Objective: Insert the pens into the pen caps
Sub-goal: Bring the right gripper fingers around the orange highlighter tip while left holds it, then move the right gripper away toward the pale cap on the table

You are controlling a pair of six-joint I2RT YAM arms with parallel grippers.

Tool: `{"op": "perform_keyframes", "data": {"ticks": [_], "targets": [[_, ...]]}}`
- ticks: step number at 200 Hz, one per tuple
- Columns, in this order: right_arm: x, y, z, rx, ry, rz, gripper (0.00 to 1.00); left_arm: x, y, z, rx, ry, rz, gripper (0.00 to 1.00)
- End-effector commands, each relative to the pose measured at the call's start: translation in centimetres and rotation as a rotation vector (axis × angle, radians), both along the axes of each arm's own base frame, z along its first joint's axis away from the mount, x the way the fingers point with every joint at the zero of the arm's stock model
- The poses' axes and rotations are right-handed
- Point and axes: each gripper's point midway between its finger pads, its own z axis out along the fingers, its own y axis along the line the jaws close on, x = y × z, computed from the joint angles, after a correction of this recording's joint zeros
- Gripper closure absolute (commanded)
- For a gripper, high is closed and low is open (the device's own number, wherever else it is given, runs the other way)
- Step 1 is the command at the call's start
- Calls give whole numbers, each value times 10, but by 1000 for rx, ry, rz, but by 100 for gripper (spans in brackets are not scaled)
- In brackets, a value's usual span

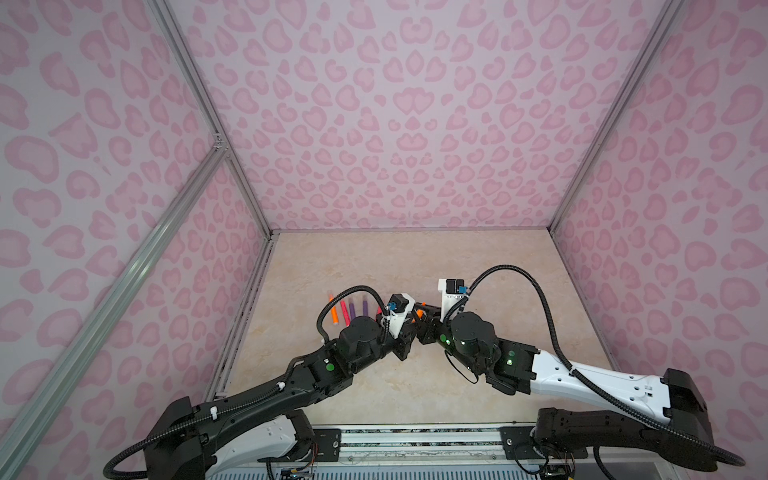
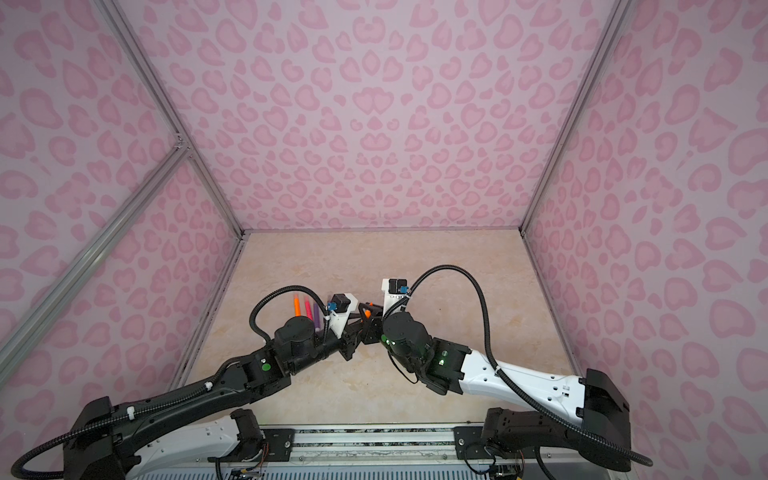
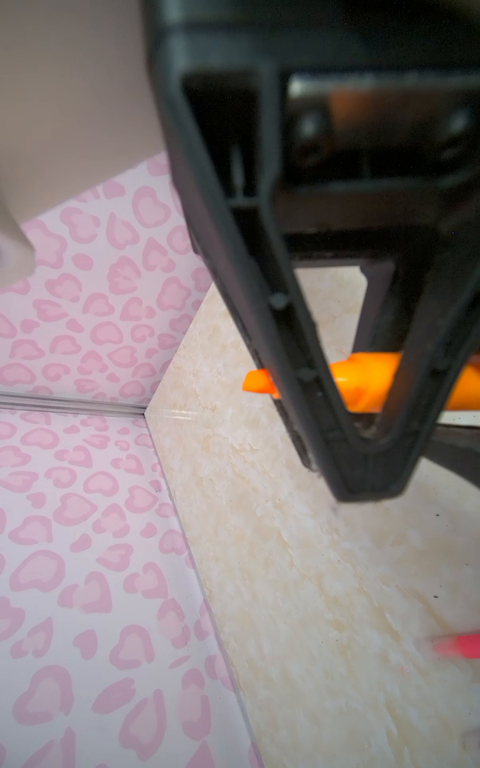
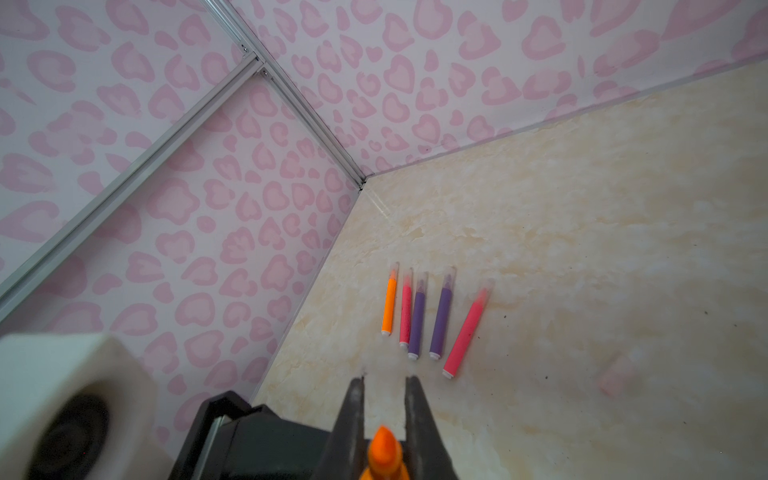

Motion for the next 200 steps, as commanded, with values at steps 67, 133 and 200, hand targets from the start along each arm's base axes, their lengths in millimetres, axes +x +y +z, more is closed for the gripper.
{"op": "perform_keyframes", "data": {"ticks": [67,133,200], "targets": [[3,3,-5,-21,2,-11,100,1,5,24,-74,-56,20,75],[0,7,-4,-17,9,10,90,1,6,24,-83,-54,23,96],[8,-36,-1,-73,-38,-144,29,63,84,1,-96,60,529,97]]}}
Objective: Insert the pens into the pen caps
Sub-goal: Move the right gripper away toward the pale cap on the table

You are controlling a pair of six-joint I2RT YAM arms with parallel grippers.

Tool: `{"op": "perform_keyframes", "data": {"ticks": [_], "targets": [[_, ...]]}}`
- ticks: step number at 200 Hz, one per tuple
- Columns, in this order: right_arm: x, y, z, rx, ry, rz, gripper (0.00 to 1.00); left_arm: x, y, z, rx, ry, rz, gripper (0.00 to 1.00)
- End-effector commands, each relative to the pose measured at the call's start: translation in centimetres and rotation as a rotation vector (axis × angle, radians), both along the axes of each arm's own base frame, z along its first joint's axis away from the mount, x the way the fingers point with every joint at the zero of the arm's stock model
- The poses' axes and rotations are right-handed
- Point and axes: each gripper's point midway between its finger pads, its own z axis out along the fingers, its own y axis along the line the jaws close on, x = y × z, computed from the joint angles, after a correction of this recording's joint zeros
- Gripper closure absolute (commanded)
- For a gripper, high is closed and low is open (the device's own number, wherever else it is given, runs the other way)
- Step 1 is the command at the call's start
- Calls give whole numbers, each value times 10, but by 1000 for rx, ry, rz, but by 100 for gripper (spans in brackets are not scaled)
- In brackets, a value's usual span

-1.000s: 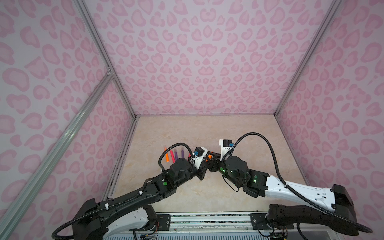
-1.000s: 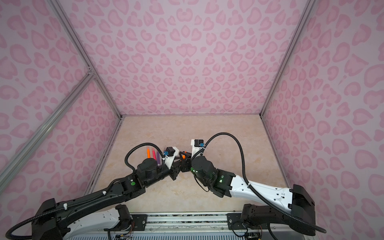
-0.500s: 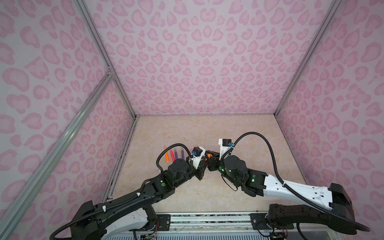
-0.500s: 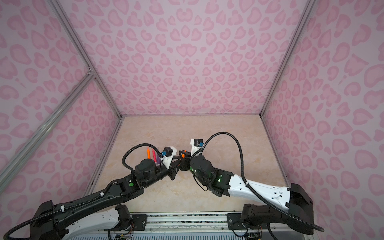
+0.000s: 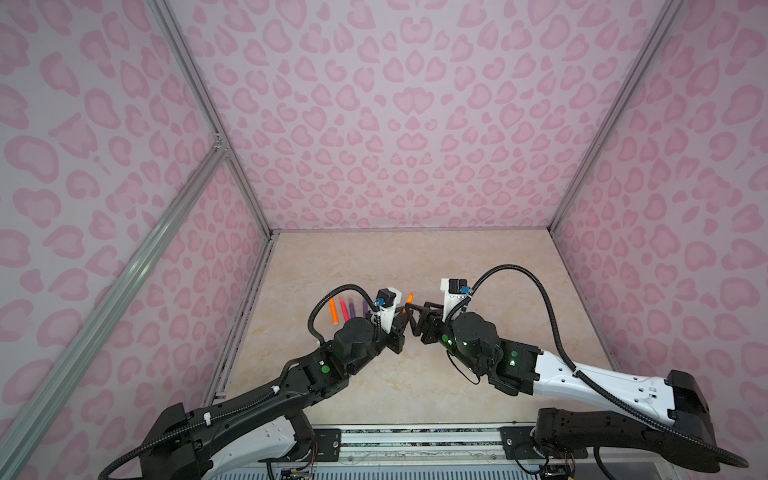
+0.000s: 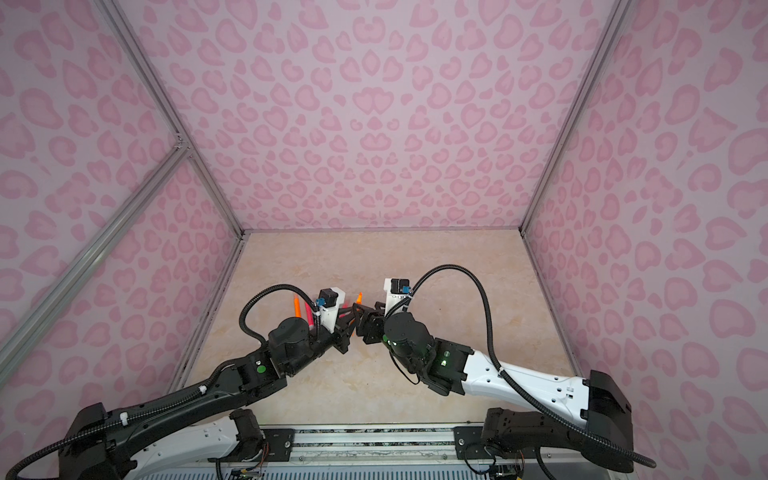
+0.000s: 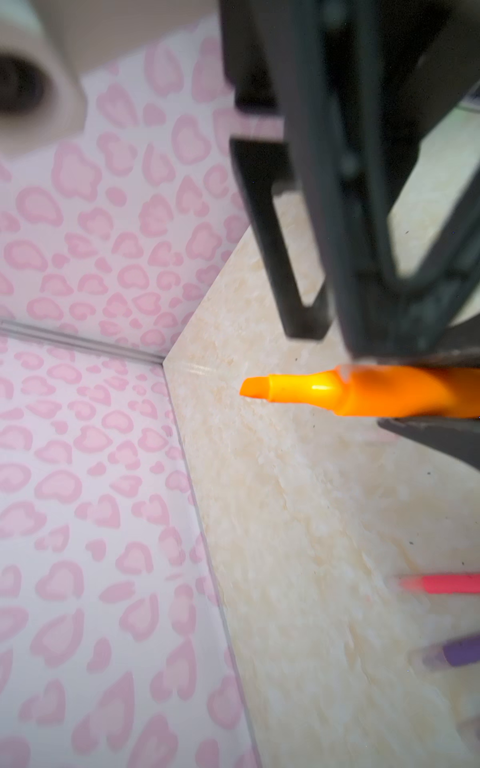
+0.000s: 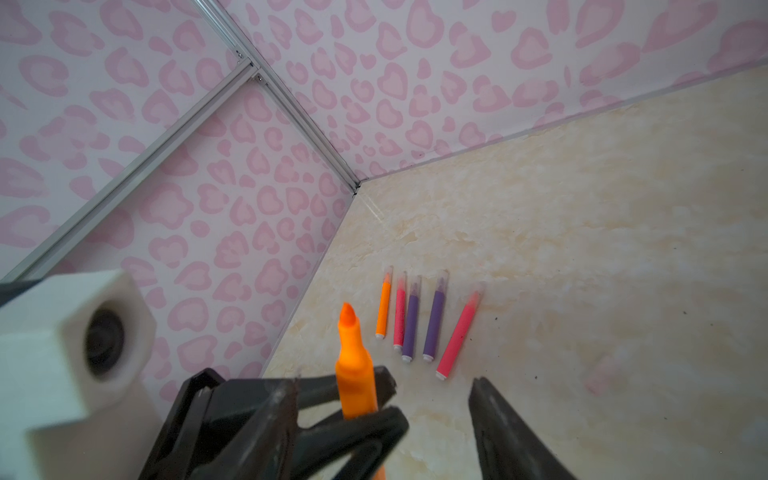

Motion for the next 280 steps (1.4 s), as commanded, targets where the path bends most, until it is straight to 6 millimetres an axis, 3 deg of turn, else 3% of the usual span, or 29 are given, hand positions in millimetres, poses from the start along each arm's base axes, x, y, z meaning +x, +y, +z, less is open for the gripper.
{"op": "perform_keyframes", "data": {"ticks": [1,33,65,102,149,197,247,280], "targets": [[7,-24,-8,-64,-21,-103,29,32,47,-4,-56,52,283,97],[17,-57,-32,-92,-6,-222,31,52,87,-33,-55,167,457,97],[44,-81,-77,-212,115,-319,33,53,83,-34,-60,179,432,97],[76,-78,-141,-388,338,-303,39,54,76,-35,-42,179,401,97],[98,-58,-194,-593,486,-271,44,54,64,-37,-31,199,350,97],[107,-45,-228,-667,544,-251,48,54,60,-37,-31,204,331,97],[112,-44,-244,-705,570,-252,50,54,58,-37,-31,205,324,97],[111,-41,-257,-714,593,-238,57,55,56,-37,-23,208,316,97]]}}
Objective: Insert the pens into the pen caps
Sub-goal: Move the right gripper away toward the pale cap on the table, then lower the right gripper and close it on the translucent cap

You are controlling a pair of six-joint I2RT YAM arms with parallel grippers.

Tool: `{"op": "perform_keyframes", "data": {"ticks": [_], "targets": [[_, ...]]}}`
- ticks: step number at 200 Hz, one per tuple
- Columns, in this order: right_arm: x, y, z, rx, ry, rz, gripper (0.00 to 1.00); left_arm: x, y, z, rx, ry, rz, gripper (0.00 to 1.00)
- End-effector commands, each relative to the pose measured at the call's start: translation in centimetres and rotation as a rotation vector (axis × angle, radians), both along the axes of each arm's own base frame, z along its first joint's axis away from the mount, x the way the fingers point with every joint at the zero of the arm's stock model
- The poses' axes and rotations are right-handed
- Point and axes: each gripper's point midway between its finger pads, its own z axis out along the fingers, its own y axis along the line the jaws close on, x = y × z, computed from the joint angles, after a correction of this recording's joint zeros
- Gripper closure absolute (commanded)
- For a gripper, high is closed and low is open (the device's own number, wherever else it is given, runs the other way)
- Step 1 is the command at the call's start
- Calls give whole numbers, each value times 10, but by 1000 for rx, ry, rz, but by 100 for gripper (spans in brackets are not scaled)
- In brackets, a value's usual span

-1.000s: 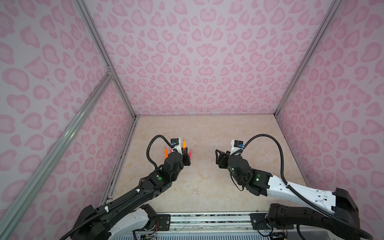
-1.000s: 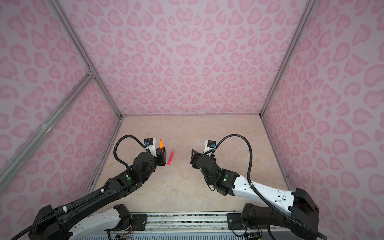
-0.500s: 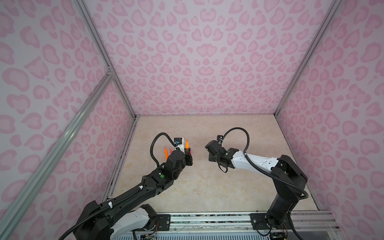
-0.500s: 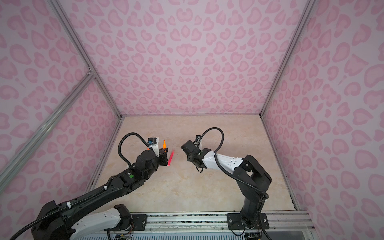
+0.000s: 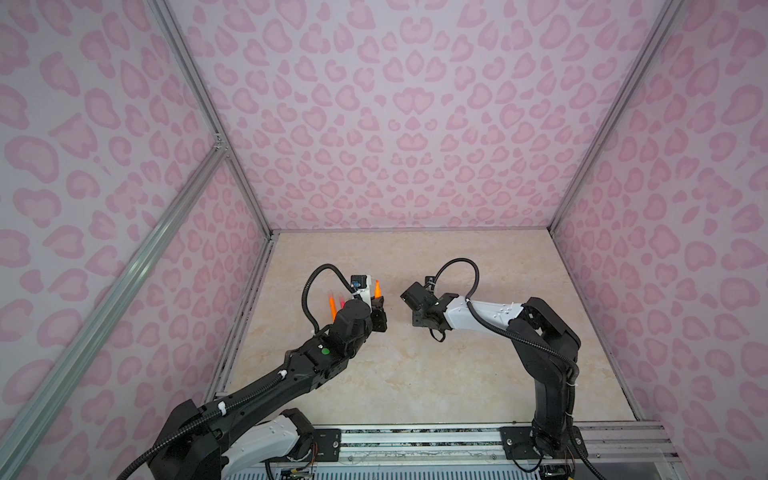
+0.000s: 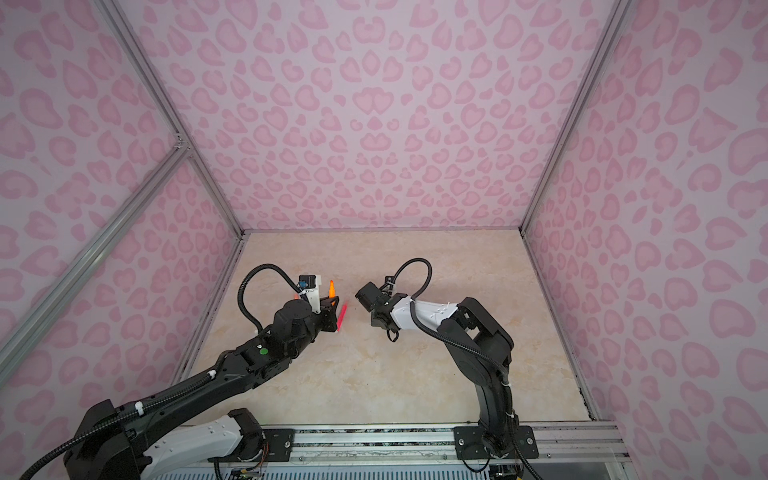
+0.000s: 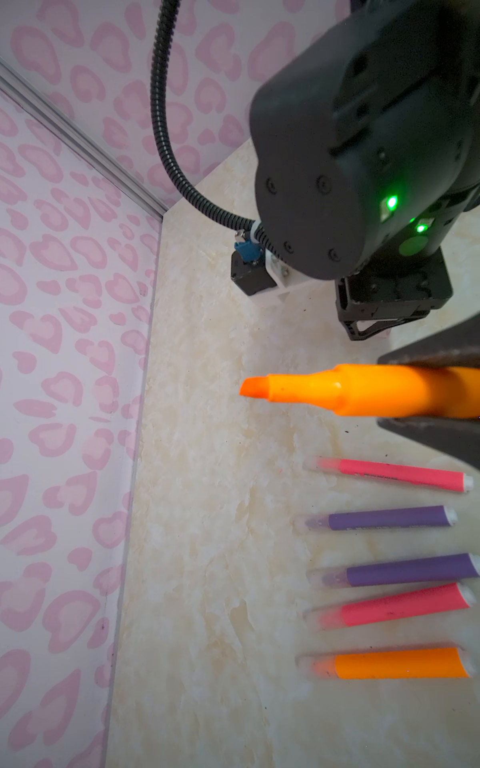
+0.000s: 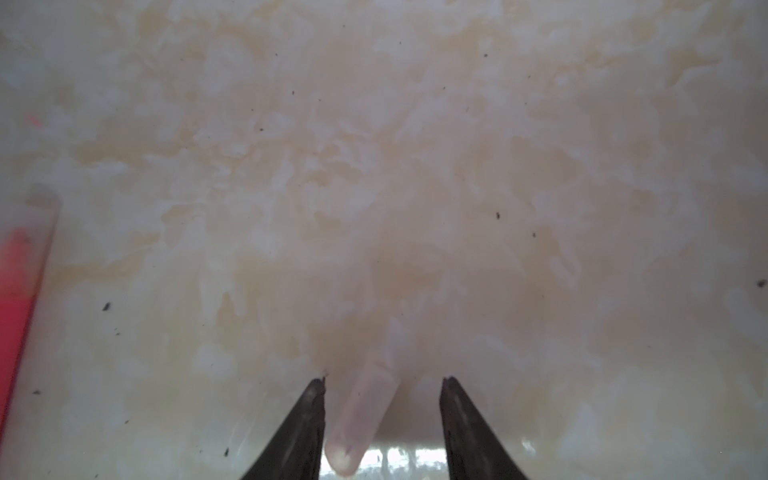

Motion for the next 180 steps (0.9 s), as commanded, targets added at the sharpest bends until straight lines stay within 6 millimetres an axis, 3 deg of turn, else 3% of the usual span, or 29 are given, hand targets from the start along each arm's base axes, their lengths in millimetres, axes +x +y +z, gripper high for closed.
{"op": "perform_keyframes", "data": {"ticks": [1,89,180], "targets": [[-3,0,-10,-17,28,10,57,3,-4,8,-8,-17,-10,97],[-2,-1,-13,-24,28,9,70,2,-10,8,-14,-9,-35,97],[-2,0,-17,-28,37,8,72,3,-13,6,-12,0,-49,97]]}}
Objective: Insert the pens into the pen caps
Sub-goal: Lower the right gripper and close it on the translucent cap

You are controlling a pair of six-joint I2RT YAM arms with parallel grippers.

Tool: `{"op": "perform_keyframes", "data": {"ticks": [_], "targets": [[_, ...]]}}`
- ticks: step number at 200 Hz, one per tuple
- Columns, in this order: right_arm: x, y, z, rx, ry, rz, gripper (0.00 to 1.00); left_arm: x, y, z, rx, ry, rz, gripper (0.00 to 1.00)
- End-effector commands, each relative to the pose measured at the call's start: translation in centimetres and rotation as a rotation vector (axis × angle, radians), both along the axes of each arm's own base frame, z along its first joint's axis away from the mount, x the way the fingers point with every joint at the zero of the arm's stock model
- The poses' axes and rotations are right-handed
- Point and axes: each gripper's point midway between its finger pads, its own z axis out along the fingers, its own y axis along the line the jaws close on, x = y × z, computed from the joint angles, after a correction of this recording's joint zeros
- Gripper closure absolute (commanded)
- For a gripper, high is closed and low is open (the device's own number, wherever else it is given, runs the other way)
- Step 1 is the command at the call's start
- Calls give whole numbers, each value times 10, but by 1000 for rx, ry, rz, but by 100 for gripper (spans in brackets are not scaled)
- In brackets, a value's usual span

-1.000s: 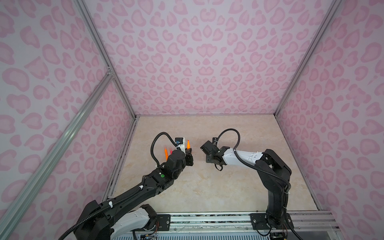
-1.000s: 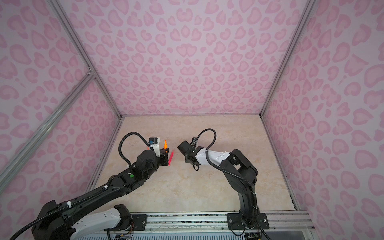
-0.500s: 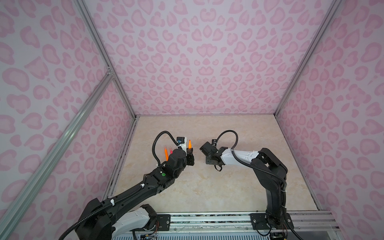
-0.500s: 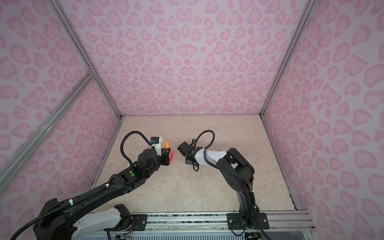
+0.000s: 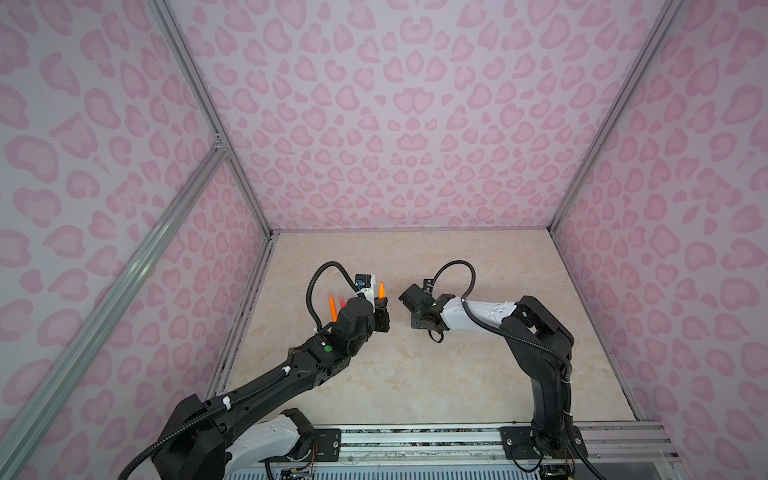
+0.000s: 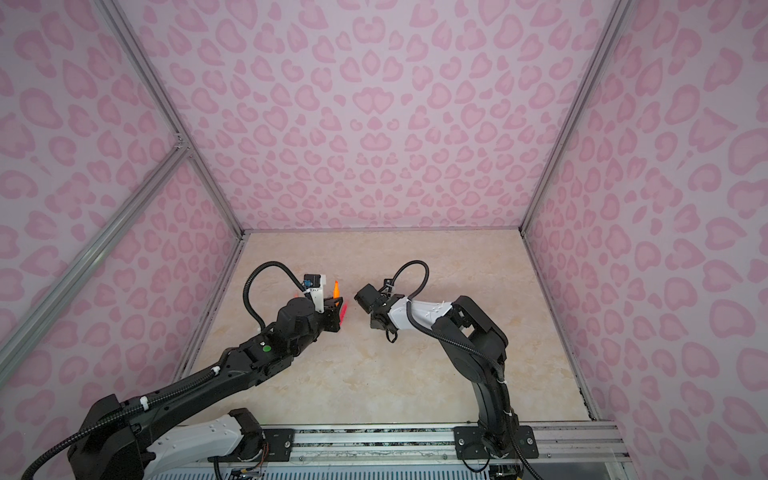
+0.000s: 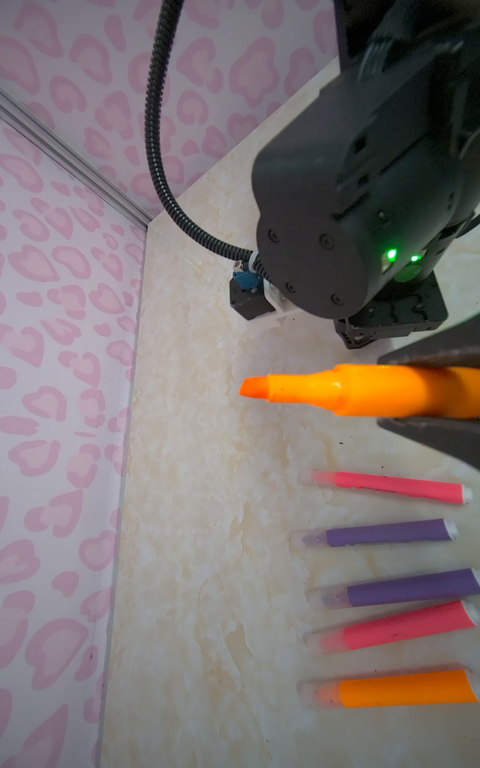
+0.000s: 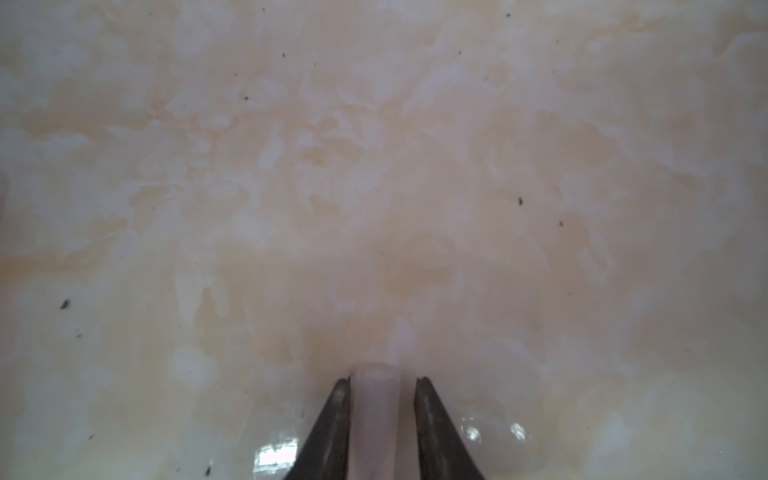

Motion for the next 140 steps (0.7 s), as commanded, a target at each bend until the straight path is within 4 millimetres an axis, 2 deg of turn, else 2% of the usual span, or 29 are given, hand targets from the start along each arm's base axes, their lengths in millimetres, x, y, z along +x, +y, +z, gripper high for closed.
{"op": "perform_keyframes", "data": {"ticks": [1,140], "targets": [[-1,-1,-6,-18,12,4,72,3,-3,10,-17,-24,-3,97],[4,-5,-9,-41,15,-5,73,1,-4,13,-24,-29,-15,97]]}}
